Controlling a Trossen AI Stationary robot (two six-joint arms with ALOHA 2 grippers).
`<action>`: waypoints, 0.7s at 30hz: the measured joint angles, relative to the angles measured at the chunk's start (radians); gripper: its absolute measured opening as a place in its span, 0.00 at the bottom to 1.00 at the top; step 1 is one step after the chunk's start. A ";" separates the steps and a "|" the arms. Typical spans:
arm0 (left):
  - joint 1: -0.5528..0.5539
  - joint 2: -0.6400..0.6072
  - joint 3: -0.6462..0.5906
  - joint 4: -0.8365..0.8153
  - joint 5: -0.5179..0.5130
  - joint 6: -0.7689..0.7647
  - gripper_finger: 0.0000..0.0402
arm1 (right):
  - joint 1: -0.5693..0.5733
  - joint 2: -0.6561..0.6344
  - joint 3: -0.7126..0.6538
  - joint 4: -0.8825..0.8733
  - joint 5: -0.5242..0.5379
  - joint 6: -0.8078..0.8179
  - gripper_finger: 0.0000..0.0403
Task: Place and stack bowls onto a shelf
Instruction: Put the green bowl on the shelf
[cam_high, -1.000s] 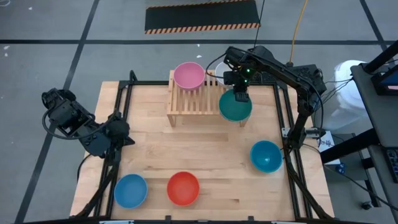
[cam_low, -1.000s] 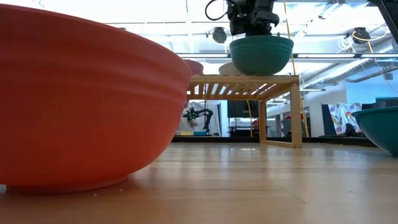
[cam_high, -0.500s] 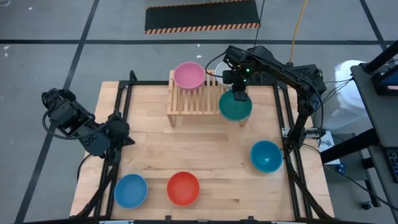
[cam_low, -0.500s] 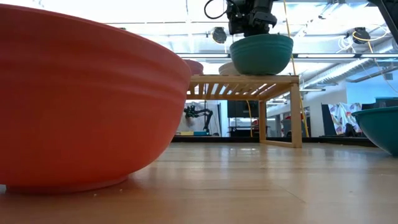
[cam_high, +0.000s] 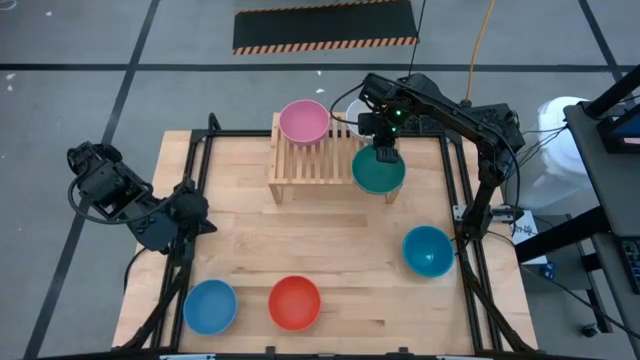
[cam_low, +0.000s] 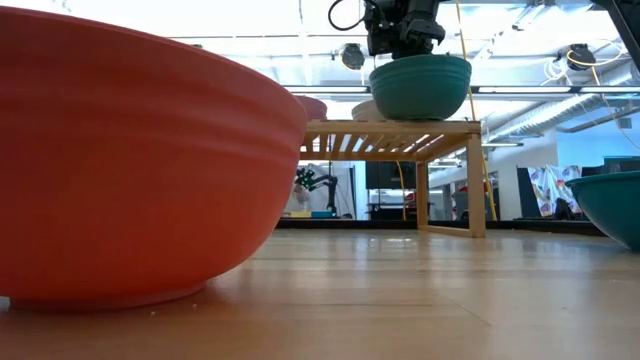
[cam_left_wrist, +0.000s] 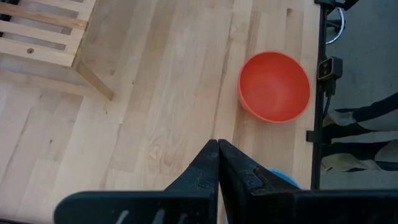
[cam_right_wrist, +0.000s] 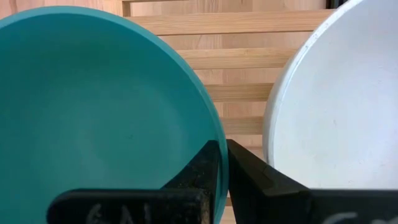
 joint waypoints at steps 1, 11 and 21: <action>0.000 0.000 0.000 0.000 0.000 -0.001 0.02 | 0.000 0.000 0.000 0.000 0.000 0.000 0.06; 0.000 0.000 0.000 0.000 0.000 -0.005 0.02 | 0.000 -0.001 0.000 -0.002 0.000 0.000 0.06; 0.000 0.000 0.000 0.000 0.000 -0.005 0.02 | 0.002 -0.033 0.000 -0.001 0.003 -0.001 0.06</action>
